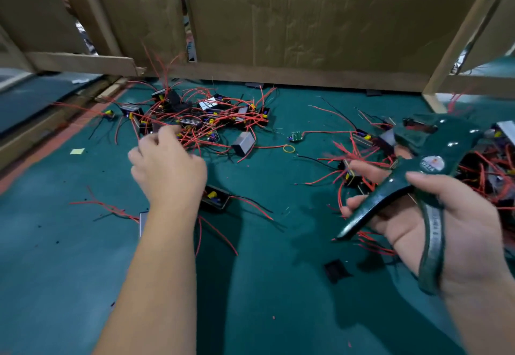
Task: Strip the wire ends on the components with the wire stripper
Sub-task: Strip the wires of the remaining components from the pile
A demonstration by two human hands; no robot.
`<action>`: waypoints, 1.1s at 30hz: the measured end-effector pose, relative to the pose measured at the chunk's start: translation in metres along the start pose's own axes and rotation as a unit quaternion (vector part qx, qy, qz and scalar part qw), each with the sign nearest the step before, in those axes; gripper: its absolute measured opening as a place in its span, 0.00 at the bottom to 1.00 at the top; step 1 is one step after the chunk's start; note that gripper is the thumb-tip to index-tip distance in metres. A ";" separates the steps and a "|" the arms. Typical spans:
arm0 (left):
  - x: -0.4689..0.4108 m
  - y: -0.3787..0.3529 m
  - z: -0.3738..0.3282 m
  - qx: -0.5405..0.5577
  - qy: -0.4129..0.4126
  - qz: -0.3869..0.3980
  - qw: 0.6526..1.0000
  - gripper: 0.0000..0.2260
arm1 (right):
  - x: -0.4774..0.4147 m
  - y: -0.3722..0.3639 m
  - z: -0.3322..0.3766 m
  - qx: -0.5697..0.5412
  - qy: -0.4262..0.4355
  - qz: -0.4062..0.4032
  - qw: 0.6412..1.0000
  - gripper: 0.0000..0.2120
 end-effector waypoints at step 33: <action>0.037 0.019 -0.049 0.582 -0.178 0.014 0.793 0.03 | 0.003 -0.015 -0.018 -0.055 -0.054 0.077 0.994 0.41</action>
Point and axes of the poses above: each hand's wrist, its own x-axis away from the middle knuckle, its own y-axis out of the back of the hand, z = x × y, the point moved 3 cm from there along -x, towards the middle knuckle, and after that the axes turned 5 degrees about z, right-handed, at the moved point
